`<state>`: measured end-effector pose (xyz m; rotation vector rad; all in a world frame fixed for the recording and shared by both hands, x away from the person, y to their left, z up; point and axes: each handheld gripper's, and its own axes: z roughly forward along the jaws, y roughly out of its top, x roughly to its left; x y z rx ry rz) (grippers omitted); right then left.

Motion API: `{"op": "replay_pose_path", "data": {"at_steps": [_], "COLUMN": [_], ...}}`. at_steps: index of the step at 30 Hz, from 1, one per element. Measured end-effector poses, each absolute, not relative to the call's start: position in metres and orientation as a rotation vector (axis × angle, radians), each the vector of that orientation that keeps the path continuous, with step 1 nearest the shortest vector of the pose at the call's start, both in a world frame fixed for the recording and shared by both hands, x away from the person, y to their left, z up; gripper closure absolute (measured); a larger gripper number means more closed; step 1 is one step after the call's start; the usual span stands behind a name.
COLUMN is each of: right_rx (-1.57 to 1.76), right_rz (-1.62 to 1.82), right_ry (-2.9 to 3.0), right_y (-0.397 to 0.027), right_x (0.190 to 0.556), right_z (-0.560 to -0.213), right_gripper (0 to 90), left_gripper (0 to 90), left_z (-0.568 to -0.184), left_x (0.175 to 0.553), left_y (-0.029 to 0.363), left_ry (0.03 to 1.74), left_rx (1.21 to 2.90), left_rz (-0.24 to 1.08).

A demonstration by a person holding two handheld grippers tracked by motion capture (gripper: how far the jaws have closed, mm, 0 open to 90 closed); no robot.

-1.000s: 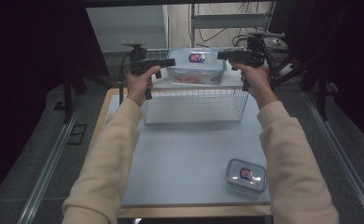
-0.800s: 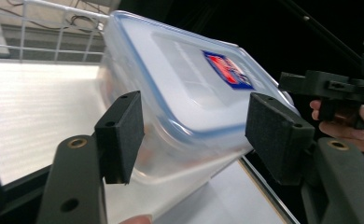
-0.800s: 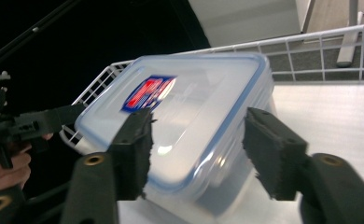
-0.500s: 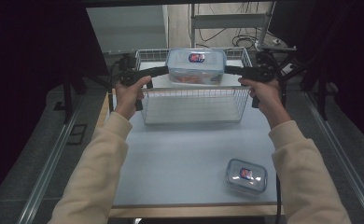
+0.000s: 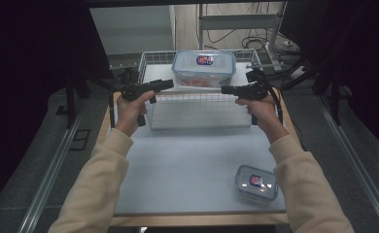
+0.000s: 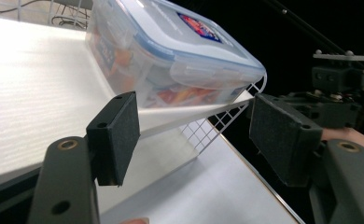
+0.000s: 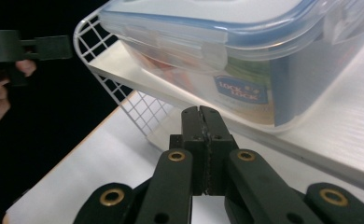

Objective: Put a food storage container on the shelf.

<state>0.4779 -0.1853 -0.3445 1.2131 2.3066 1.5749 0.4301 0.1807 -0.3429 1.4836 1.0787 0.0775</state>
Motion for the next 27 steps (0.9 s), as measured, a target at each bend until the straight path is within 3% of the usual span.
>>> {"op": "replay_pose_path", "data": {"at_steps": [27], "right_rx": [1.324], "right_rz": [1.569], "right_ry": [2.212], "right_y": [-0.188], "right_x": [0.504], "right_z": [-0.349], "right_gripper": [89.5], "left_gripper": [32.3], "left_z": [-0.356], "left_x": [0.43], "left_y": [0.185], "left_ry": [1.098], "left_rx": [1.51], "left_rz": [0.07]}}
